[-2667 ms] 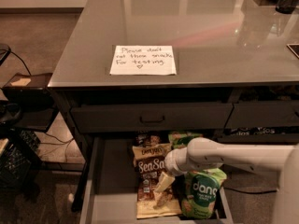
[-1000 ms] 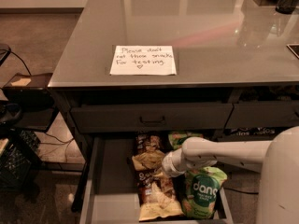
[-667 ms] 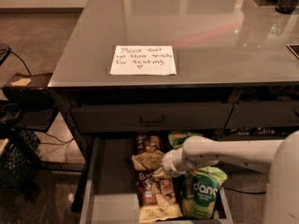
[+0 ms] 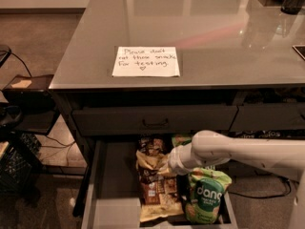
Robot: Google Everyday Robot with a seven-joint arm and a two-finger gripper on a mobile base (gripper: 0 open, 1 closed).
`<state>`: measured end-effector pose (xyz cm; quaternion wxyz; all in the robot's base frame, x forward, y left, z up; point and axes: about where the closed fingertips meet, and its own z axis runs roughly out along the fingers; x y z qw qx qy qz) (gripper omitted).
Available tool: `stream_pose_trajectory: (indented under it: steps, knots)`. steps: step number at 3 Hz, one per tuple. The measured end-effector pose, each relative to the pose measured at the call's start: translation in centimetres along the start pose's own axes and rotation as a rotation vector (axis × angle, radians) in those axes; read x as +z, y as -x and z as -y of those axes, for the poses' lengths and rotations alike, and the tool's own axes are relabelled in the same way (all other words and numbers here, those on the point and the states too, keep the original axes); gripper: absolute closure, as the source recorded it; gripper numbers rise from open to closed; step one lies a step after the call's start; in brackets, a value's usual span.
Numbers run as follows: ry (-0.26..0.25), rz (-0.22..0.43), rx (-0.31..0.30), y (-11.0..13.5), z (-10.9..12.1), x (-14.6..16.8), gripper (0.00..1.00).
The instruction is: Pick brown chip bag from middle drawer and place on counter
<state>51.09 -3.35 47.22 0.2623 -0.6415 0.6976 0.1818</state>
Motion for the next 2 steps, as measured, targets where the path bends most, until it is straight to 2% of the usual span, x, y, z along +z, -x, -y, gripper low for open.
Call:
stream_pose_trajectory:
  steps: [1,2]
  knots:
    - [-0.013,-0.019,0.045,1.4,1.7,-3.5,1.0]
    - [-0.039,-0.007,0.044,3.7,3.5,-8.3,1.0]
